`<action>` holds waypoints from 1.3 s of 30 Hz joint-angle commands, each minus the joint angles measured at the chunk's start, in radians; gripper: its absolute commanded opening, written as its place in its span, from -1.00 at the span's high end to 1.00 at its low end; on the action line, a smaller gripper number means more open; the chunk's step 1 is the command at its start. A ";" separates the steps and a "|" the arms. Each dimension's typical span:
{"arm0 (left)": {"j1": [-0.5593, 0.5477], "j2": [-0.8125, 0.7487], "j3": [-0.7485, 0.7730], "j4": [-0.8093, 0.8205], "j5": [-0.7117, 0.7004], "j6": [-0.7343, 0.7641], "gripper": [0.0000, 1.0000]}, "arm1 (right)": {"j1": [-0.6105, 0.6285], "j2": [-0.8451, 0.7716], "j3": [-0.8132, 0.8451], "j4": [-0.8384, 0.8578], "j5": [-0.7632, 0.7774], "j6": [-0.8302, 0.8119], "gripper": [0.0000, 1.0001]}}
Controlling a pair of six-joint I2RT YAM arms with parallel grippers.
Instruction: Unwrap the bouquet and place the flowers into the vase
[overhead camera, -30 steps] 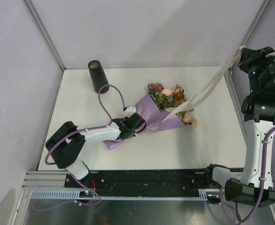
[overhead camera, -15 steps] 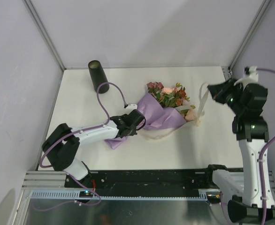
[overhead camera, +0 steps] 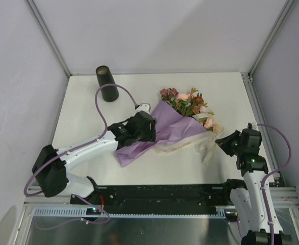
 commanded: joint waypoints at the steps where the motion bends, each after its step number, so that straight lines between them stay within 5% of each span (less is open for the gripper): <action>1: 0.001 -0.091 0.038 0.012 0.026 0.013 -0.53 | -0.017 0.085 -0.041 0.105 0.054 0.088 0.97; 7: 0.002 -0.202 0.054 -0.025 -0.004 0.063 -0.92 | -0.020 0.200 -0.060 0.192 0.066 0.073 0.12; 13: 0.003 -0.331 0.084 -0.126 -0.086 0.130 -0.99 | -0.011 0.271 -0.070 0.270 0.120 -0.023 -0.82; 16: 0.003 -0.405 0.075 -0.164 -0.107 0.171 -0.99 | -0.003 0.336 -0.068 0.318 0.097 -0.089 -0.97; 24: 0.003 -0.507 -0.004 -0.196 -0.160 0.237 -0.99 | 0.028 0.527 -0.030 0.384 0.084 -0.189 -0.91; 31: 0.003 -0.523 0.007 -0.205 -0.150 0.244 -0.99 | 0.181 0.661 0.011 0.386 0.254 -0.151 -0.75; 35: 0.002 -0.554 0.004 -0.206 -0.172 0.251 -0.99 | 0.206 0.686 0.029 0.356 0.317 -0.122 -0.38; 39: 0.003 -0.579 -0.004 -0.207 -0.191 0.253 -0.99 | 0.210 0.645 0.032 0.320 0.377 -0.107 0.35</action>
